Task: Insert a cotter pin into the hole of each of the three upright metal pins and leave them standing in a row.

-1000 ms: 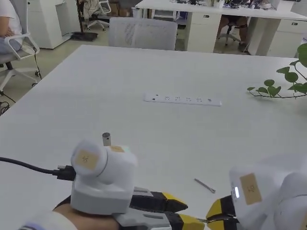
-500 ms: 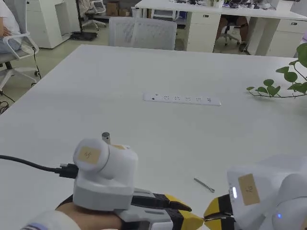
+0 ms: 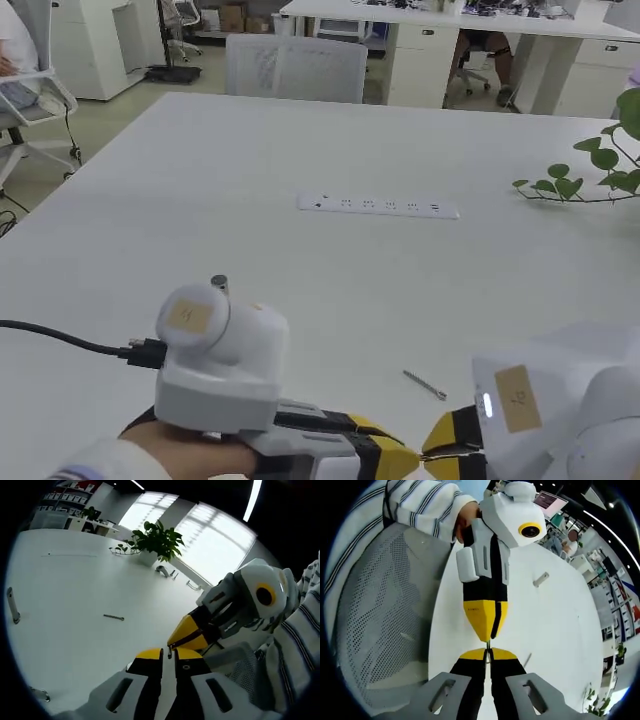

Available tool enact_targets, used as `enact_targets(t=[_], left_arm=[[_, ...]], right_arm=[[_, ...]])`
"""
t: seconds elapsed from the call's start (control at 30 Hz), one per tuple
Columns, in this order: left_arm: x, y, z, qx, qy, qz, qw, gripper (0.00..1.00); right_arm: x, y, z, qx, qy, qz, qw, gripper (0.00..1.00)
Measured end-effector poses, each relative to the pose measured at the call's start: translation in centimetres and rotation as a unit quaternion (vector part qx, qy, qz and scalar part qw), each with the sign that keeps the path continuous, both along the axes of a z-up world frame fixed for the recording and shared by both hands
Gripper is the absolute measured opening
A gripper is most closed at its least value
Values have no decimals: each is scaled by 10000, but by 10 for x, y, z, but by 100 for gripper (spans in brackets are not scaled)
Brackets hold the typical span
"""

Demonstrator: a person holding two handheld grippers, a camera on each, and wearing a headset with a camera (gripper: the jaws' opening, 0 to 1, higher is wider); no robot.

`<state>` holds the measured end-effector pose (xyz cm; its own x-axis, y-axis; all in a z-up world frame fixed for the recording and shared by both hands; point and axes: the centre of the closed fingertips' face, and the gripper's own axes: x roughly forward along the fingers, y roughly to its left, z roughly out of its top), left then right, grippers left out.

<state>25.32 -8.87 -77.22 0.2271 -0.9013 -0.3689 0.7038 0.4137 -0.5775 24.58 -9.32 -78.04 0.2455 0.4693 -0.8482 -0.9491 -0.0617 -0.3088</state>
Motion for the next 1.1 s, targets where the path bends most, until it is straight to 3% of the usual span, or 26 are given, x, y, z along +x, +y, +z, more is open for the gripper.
enact_targets(t=[1.1], left_arm=[[-1, -2, 0, 71, -25, -85, 9999, 2]], right_arm=[[2, 1, 3, -92, -176, 70, 9998, 3]])
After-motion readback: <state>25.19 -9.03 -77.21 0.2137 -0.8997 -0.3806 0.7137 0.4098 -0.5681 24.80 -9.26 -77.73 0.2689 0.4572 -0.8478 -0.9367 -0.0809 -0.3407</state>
